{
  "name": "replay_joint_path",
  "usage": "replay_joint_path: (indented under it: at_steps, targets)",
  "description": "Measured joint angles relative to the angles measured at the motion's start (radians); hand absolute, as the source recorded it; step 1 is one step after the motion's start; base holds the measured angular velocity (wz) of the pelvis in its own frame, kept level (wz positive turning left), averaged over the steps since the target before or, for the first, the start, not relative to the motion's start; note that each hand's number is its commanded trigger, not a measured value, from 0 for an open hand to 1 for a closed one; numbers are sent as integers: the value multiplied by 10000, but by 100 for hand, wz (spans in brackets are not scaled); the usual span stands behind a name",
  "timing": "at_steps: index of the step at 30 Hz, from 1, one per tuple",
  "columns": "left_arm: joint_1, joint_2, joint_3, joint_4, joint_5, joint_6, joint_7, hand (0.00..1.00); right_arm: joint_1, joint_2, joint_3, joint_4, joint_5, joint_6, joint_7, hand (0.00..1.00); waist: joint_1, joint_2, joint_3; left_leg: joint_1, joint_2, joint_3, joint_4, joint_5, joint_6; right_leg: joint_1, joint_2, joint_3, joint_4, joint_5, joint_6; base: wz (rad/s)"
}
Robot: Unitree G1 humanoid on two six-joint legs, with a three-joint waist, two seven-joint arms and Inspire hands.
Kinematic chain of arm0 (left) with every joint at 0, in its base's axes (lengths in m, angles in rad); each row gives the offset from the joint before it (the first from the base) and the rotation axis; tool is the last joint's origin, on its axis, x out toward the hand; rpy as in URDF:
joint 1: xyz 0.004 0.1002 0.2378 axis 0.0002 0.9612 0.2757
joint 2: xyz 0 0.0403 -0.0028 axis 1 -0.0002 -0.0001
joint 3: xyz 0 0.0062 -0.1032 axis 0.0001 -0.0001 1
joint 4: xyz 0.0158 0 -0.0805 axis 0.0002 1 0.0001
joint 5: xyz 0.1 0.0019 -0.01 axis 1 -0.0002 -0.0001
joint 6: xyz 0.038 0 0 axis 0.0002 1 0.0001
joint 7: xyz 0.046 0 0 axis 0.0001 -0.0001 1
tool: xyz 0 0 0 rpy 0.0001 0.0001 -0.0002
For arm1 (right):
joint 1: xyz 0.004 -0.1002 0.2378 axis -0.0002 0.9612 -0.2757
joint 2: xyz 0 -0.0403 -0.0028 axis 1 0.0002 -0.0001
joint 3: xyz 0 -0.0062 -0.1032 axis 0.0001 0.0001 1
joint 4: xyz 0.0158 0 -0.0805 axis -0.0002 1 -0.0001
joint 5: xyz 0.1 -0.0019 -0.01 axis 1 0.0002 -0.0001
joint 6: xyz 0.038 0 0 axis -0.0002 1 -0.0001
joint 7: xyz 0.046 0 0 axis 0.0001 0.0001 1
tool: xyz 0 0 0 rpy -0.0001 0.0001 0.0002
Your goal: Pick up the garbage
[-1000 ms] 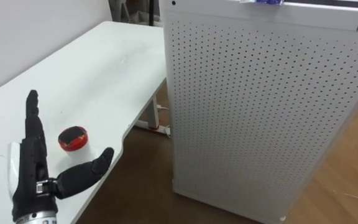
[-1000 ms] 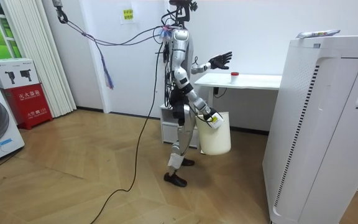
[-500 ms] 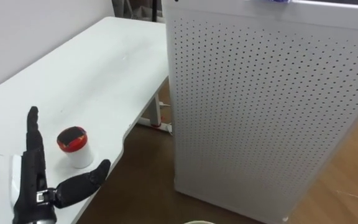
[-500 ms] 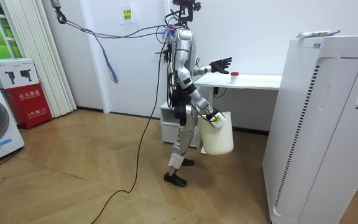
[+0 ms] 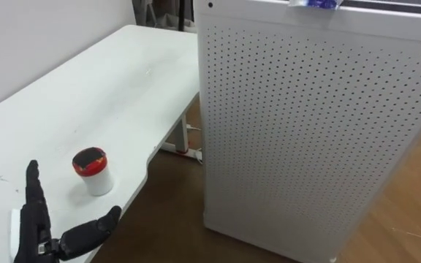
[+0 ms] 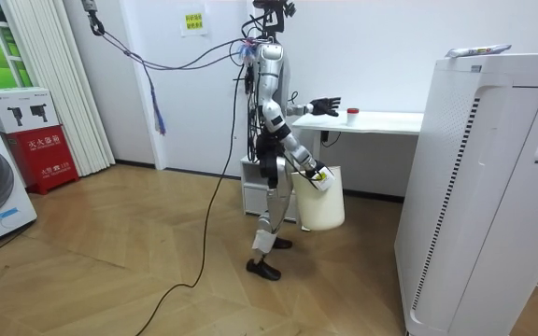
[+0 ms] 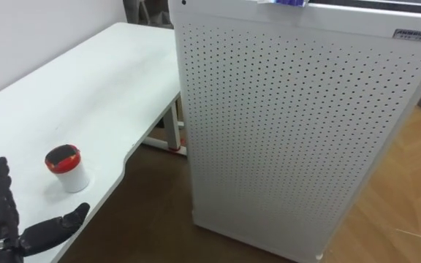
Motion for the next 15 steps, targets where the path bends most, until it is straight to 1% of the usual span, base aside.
replay_joint_path:
  at_steps: [4,9,15]
  targets:
    - [-1,-1,-196,87,-563,0,47,0,-1,3,19,-8,0,0,21,100,12,18,12,-8,1,26,-15,0,0,-10,1,18,-24,0,0,0]
    - [-68,0,-234,213,-786,-1,173,0,-6,-23,17,-139,14,0,23,100,-11,14,13,19,25,105,-78,0,-1,4,2,60,21,0,0,-4]
    - [-110,1,-233,335,-999,1,174,0,-6,-41,16,-399,15,0,23,100,-11,-78,70,92,33,189,-159,-1,-1,3,-5,133,25,2,3,-3]
